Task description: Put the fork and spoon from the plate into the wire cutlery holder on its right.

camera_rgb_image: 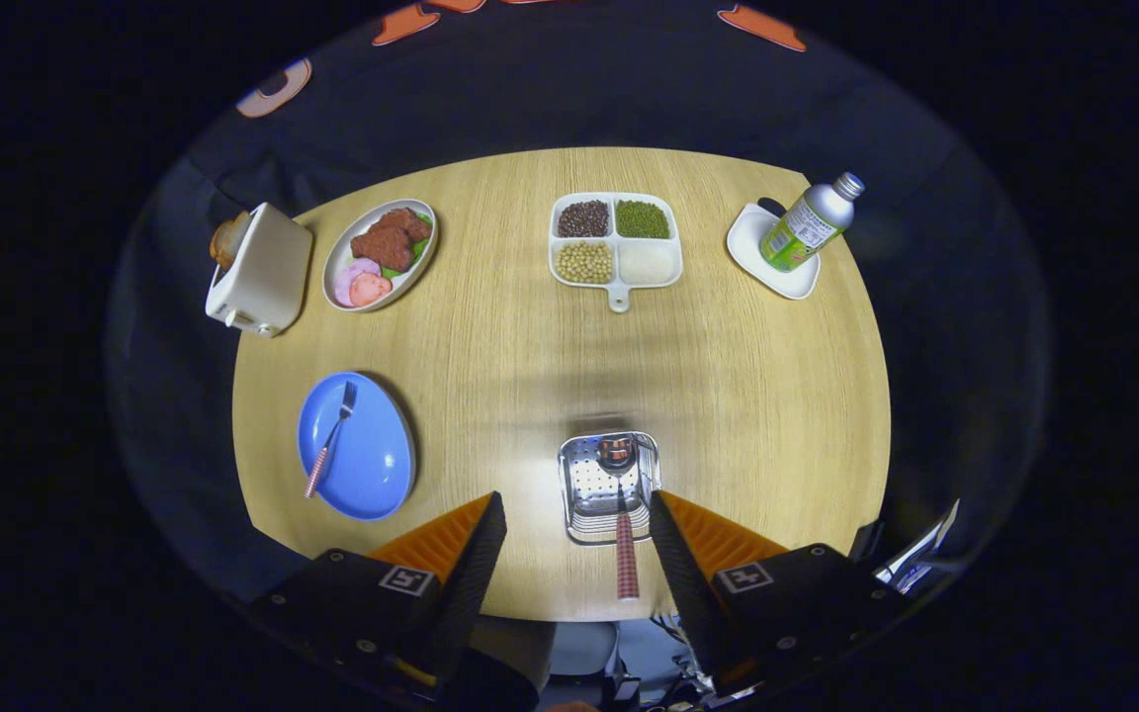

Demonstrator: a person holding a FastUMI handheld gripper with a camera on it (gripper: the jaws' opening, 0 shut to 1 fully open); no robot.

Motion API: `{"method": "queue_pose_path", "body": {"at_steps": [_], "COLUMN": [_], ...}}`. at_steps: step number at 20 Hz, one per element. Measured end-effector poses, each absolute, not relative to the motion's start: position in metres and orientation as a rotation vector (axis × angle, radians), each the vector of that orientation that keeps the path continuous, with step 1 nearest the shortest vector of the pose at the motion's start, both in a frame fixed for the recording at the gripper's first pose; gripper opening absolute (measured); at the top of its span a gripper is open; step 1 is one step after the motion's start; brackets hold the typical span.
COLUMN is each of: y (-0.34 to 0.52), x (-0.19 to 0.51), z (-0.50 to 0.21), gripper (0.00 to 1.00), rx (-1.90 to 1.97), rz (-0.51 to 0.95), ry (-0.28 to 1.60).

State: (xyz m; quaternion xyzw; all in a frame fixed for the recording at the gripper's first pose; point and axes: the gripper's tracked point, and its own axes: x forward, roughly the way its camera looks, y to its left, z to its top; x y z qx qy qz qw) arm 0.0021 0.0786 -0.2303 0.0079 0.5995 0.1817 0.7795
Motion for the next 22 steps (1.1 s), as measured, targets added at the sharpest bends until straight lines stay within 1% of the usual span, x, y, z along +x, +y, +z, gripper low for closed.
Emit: {"method": "queue_pose_path", "body": {"at_steps": [1, 3, 4, 9, 10, 11, 18, 22], "y": [0.086, 0.099, 0.108, 0.150, 0.157, 0.167, 0.265, 0.303], "x": [0.002, 0.001, 0.001, -0.015, -0.015, -0.020, -0.062, -0.077], "z": [-0.226, -0.219, -0.216, -0.226, -0.233, -0.240, -0.250, -0.258], "gripper": [0.93, 0.97, 0.98, 0.99, 0.99, 0.99, 0.99, 0.99], "rx": [0.033, 0.066, 0.077, 0.044, 0.022, 0.002, 0.017, 0.001], "rz": [0.396, 0.406, 0.406, 0.433, 0.406, 0.410, 0.531, 0.576], "ry": [1.284, 1.257, 1.236, 1.233, 1.226, 1.240, 1.312, 1.365]}}
